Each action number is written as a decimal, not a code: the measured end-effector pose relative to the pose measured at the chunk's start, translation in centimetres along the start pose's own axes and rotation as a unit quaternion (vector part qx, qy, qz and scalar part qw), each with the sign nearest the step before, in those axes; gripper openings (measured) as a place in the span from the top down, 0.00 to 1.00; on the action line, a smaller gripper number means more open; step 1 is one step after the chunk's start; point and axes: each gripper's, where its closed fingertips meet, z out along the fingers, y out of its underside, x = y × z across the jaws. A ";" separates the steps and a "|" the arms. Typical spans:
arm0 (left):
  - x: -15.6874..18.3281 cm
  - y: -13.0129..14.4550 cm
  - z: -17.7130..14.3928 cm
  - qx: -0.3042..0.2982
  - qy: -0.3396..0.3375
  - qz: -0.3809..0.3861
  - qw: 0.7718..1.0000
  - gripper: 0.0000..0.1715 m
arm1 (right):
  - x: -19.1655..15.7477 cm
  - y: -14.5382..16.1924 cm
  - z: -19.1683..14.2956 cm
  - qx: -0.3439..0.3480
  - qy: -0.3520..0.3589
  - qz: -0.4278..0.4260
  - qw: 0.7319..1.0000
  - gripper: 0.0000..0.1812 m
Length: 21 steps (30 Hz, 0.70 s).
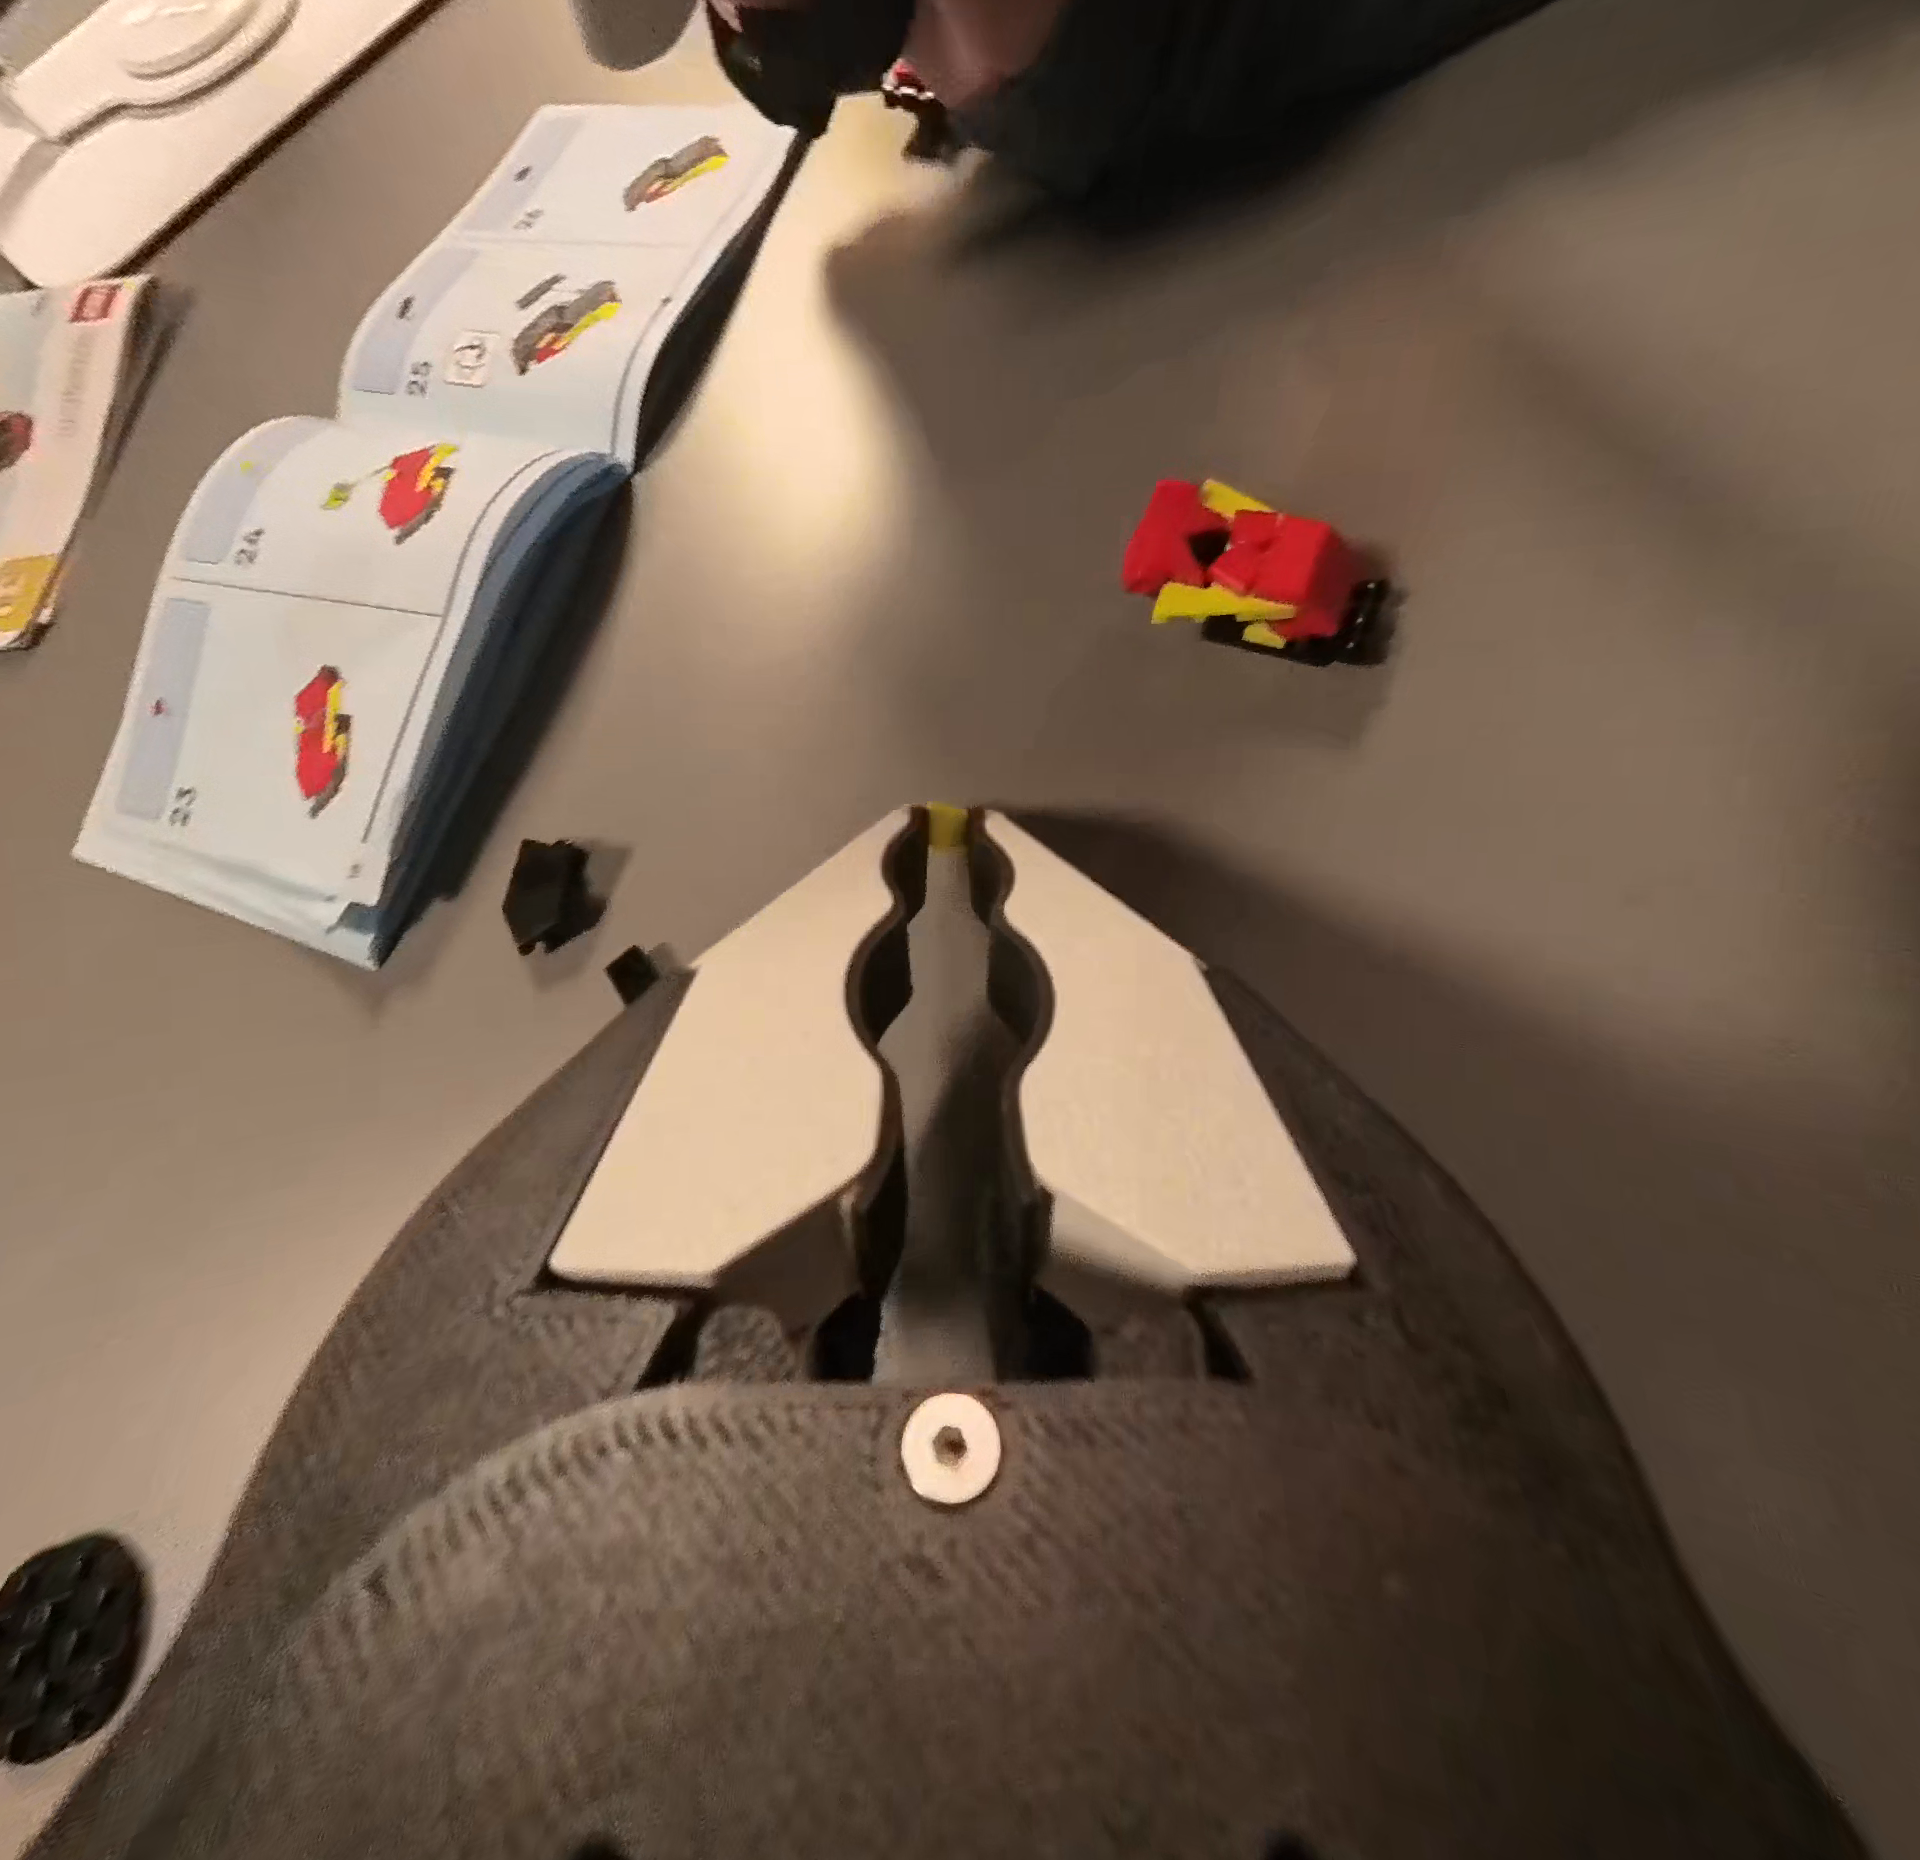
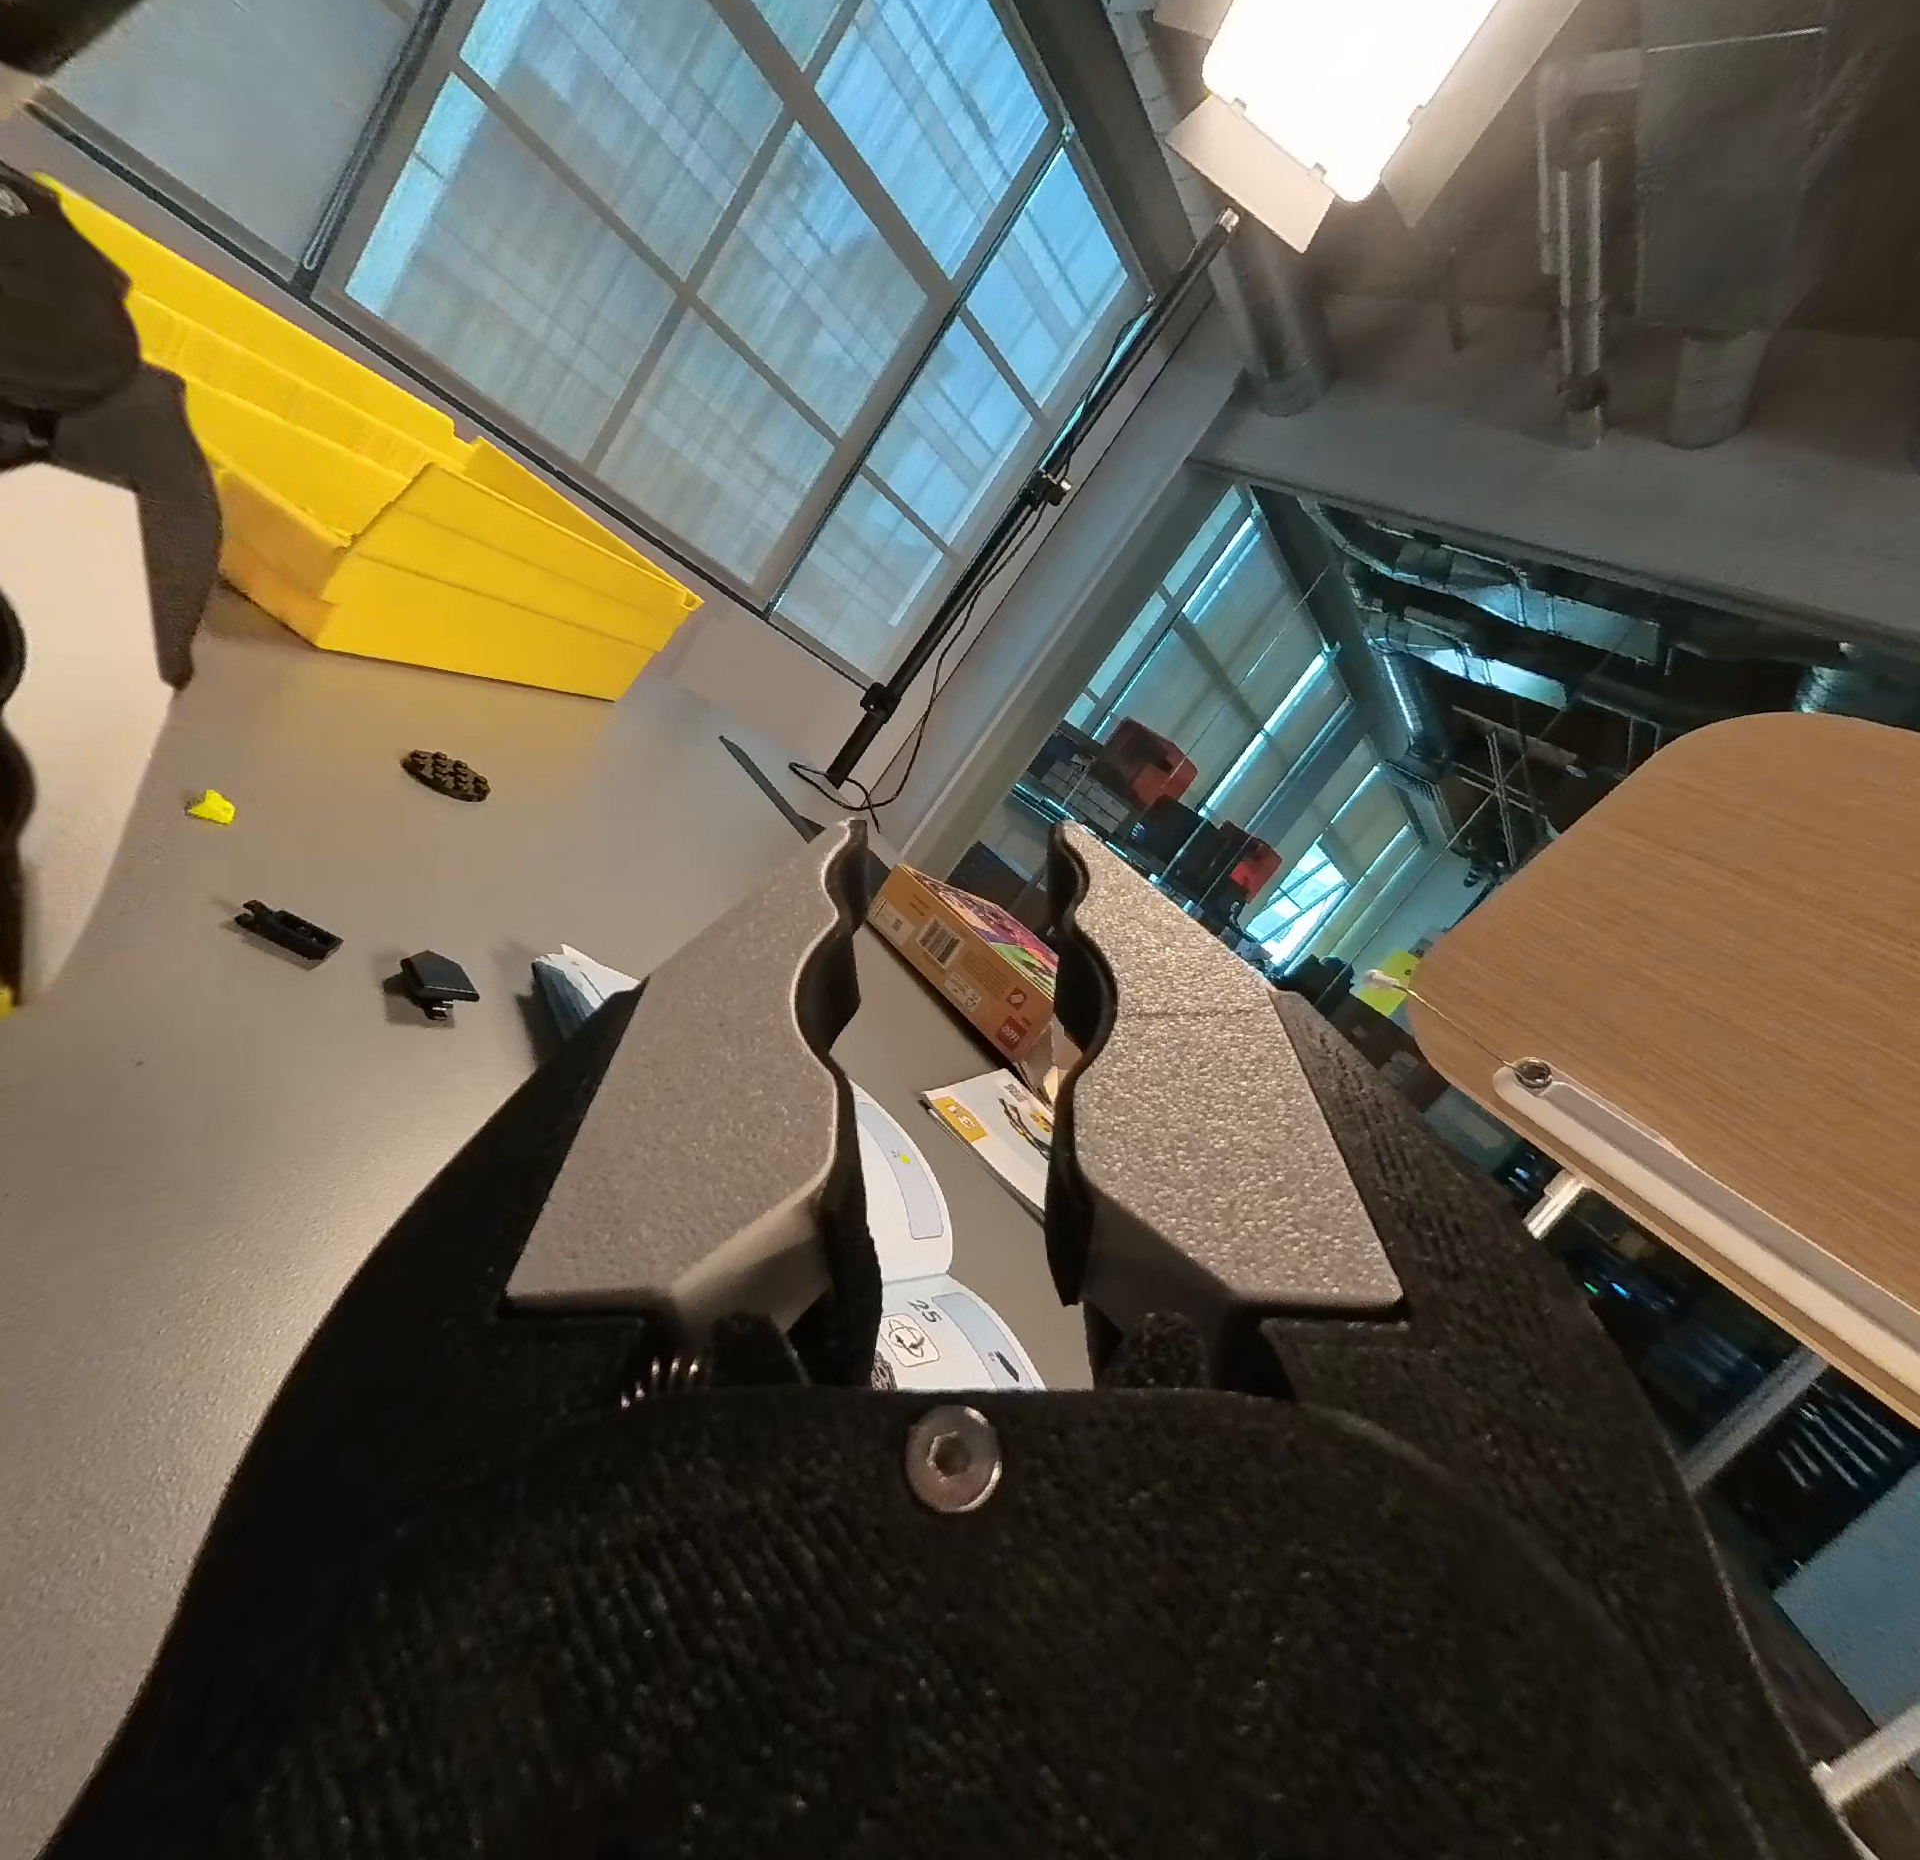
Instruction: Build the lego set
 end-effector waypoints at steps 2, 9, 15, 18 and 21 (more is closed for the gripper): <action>0.3 0.3 0.3 -0.008 0.008 0.000 1.000 0.96 | 0.0 0.0 0.0 0.000 -0.001 0.000 1.000 0.82; 0.3 0.3 0.3 -0.004 0.015 -0.008 1.000 0.96 | -0.1 0.0 0.0 -0.001 -0.003 0.000 1.000 0.82; 0.3 0.3 0.2 -0.001 0.014 -0.011 1.000 0.93 | -0.1 0.1 0.0 -0.002 -0.004 0.001 1.000 0.82; 0.3 0.4 0.1 0.000 0.017 -0.015 1.000 0.92 | -0.2 0.1 0.0 -0.002 -0.005 0.001 1.000 0.82; 0.3 0.4 0.0 0.000 0.017 -0.016 1.000 0.91 | -0.2 0.1 0.0 -0.002 -0.006 0.002 1.000 0.82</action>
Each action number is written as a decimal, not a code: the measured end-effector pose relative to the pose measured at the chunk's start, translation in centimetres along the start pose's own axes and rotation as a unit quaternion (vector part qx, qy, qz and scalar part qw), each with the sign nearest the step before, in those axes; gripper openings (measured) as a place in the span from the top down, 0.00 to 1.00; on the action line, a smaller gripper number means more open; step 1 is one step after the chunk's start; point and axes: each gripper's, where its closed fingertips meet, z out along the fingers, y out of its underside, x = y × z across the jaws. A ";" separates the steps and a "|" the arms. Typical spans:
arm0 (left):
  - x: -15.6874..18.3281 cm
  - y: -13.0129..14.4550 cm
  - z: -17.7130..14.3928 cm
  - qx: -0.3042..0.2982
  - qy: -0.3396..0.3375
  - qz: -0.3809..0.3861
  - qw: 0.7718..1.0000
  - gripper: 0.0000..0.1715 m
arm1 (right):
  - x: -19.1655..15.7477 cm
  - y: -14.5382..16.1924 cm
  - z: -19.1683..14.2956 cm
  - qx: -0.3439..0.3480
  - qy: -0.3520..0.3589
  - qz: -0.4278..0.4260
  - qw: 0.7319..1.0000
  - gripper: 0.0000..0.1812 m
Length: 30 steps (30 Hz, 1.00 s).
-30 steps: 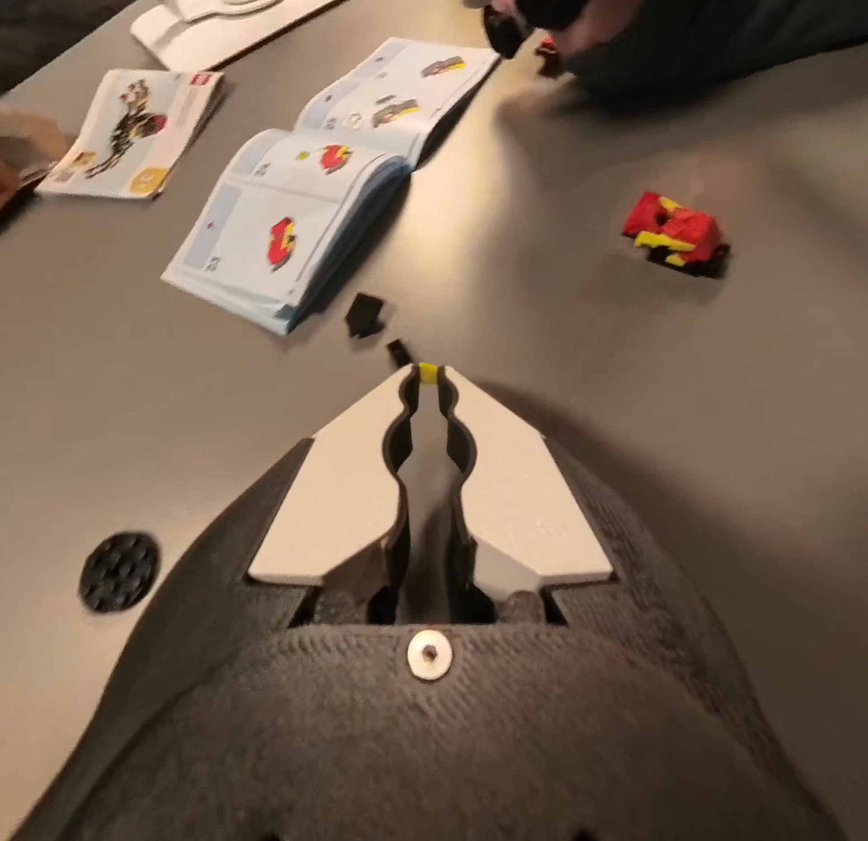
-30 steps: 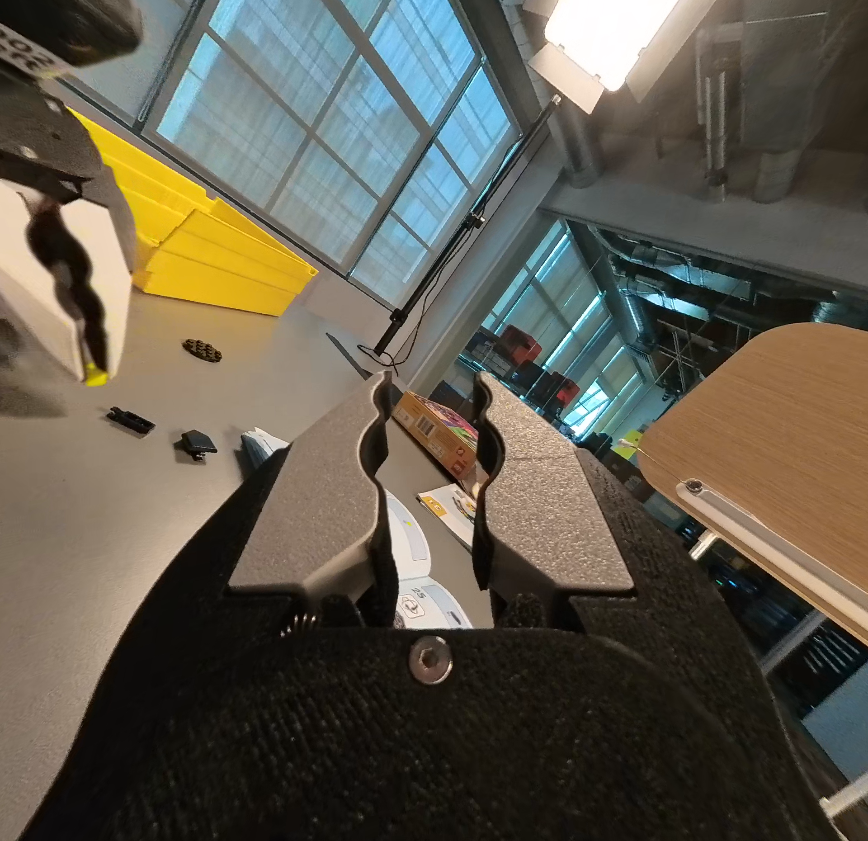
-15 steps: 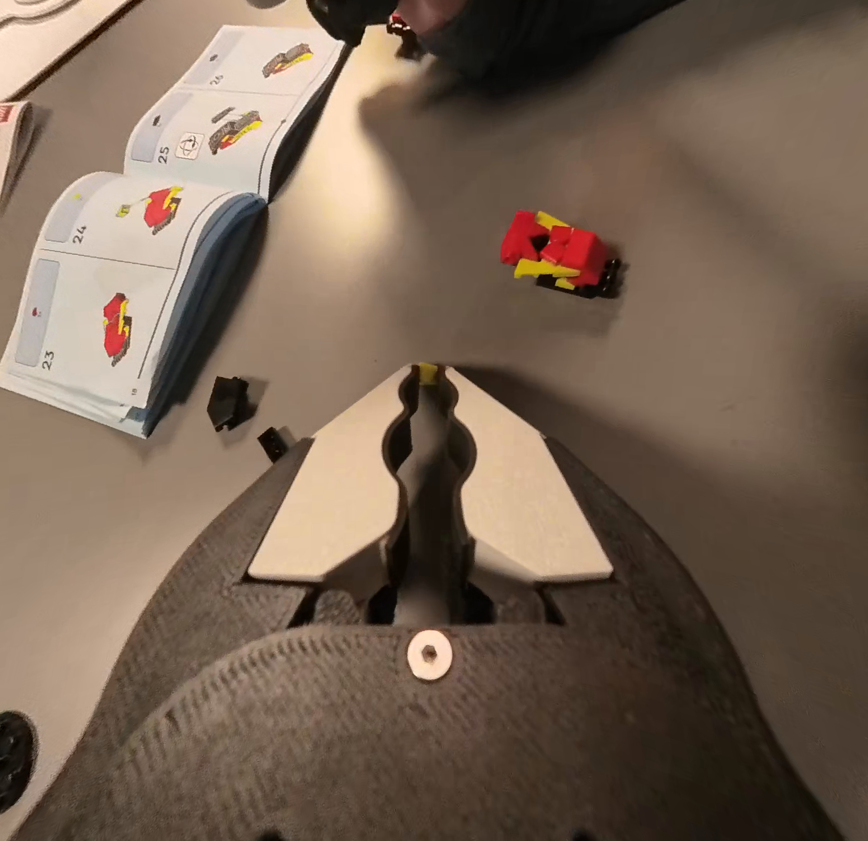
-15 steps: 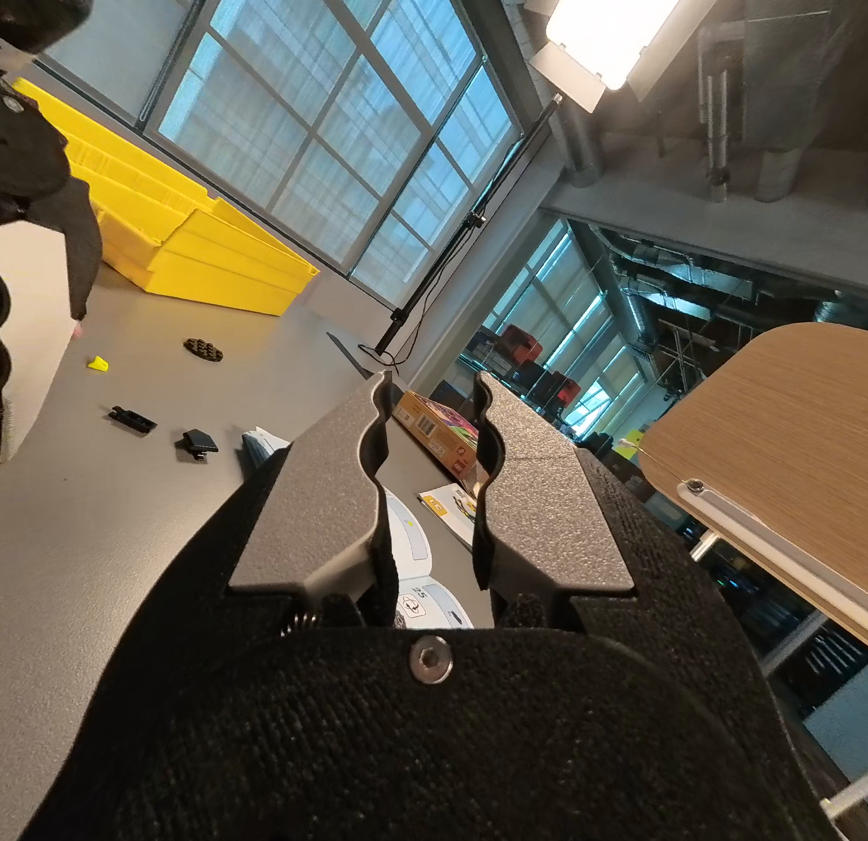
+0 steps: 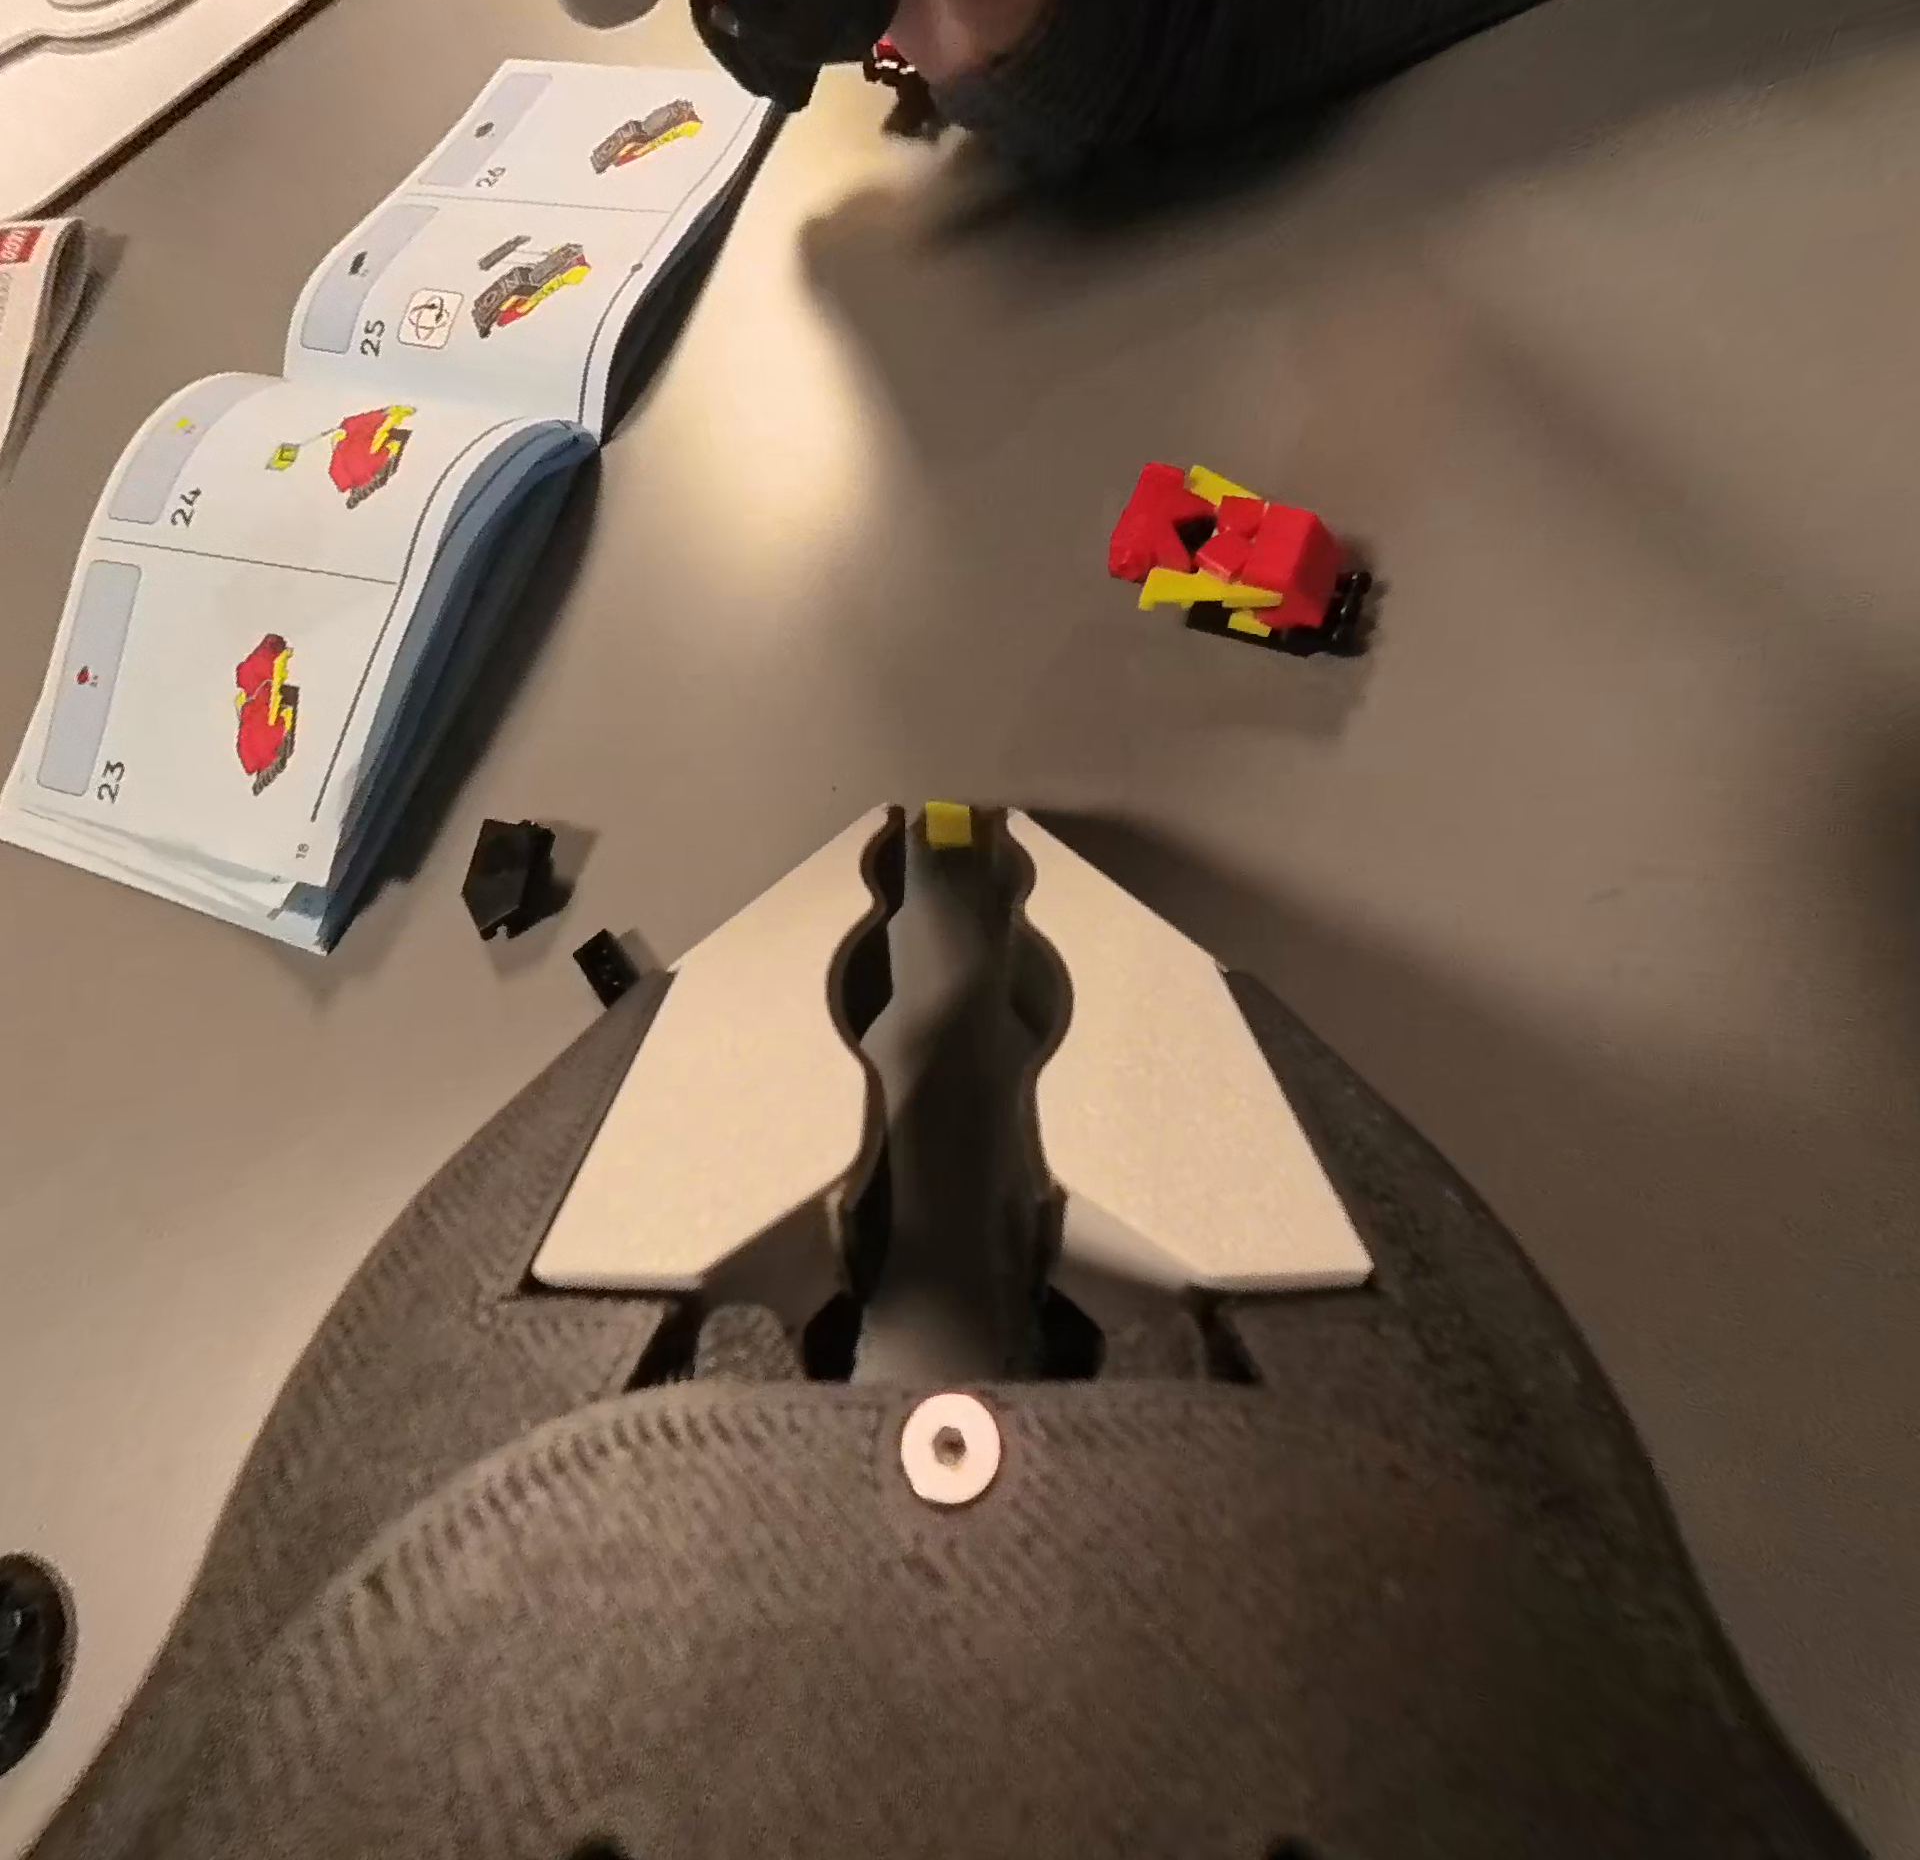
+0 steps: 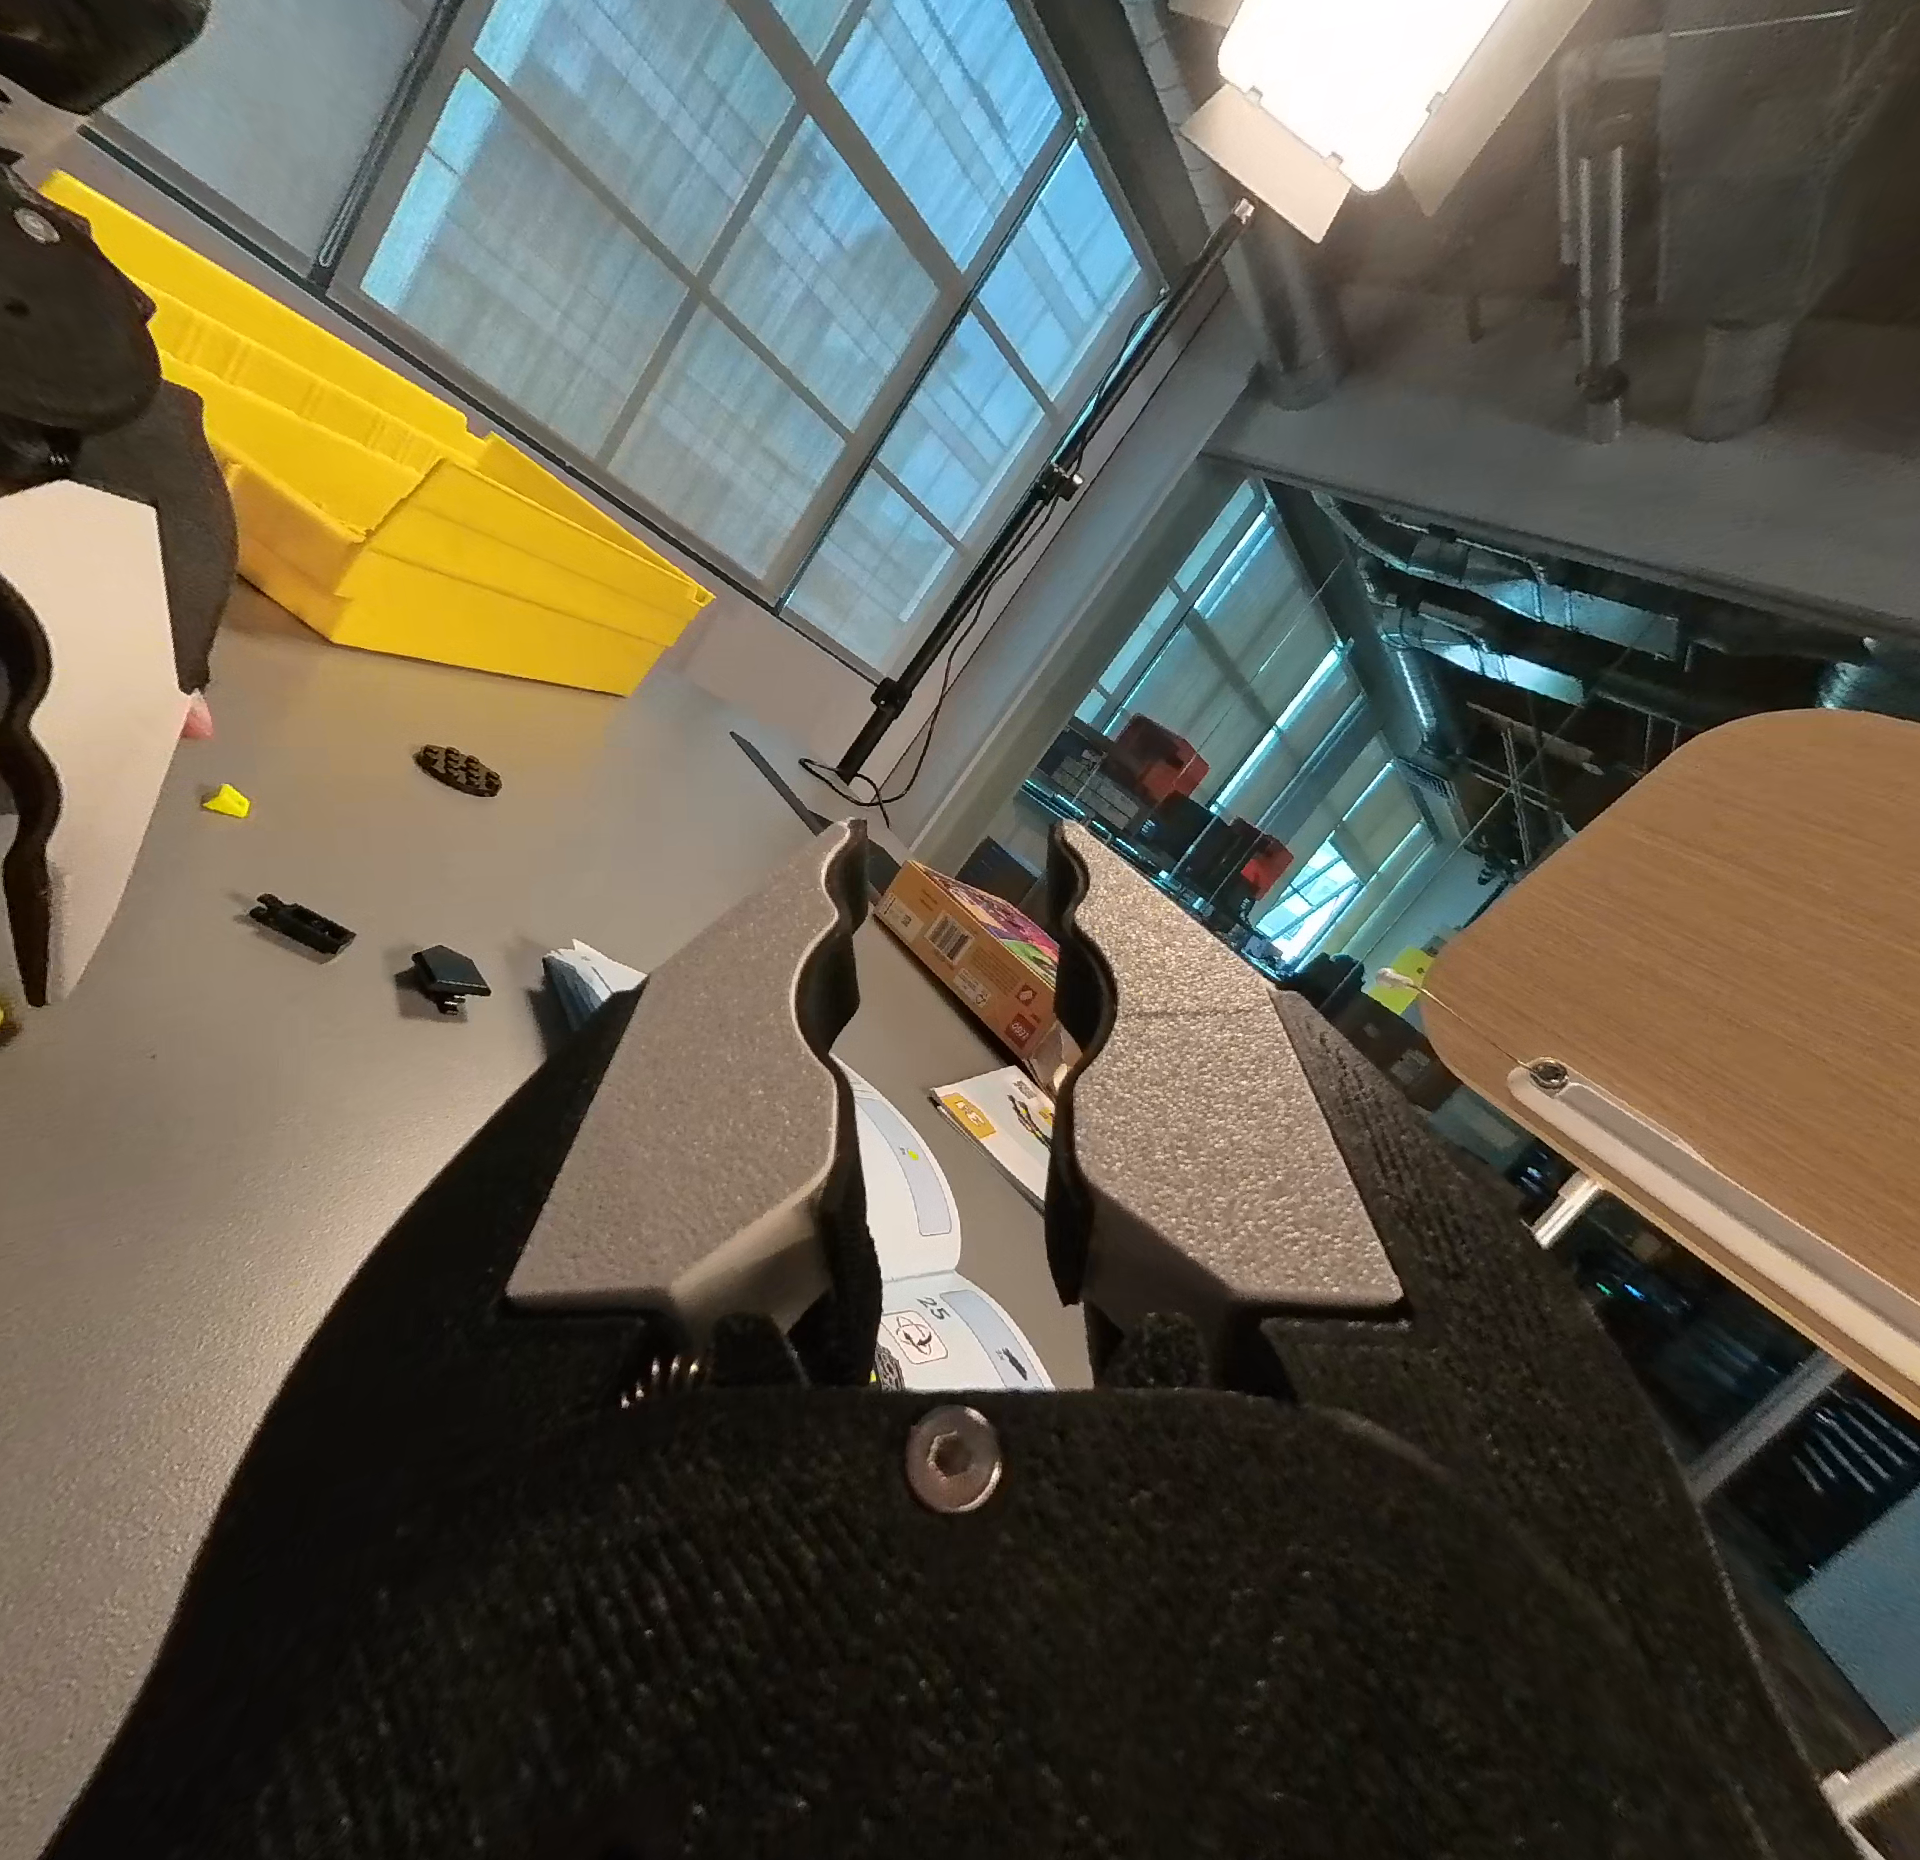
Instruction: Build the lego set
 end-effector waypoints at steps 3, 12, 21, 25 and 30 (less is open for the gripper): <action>0.1 0.0 -0.1 0.001 0.001 0.002 1.000 0.91 | 0.0 0.0 0.0 0.000 0.000 0.000 1.000 0.82; 1.0 0.3 -0.5 0.001 0.035 0.004 0.999 0.95 | -0.1 0.0 0.0 -0.001 -0.002 0.001 1.000 0.82; 0.8 0.3 -0.5 0.003 0.045 -0.015 0.999 0.84 | -0.2 0.1 0.0 -0.003 -0.007 0.001 1.000 0.82; 0.7 0.1 -0.2 0.002 0.051 -0.013 0.999 0.86 | -0.3 0.1 0.0 -0.003 -0.007 0.000 1.000 0.82; 1.0 0.1 -0.1 0.001 0.064 -0.012 0.998 0.91 | -0.3 0.1 0.0 -0.003 -0.006 0.000 1.000 0.82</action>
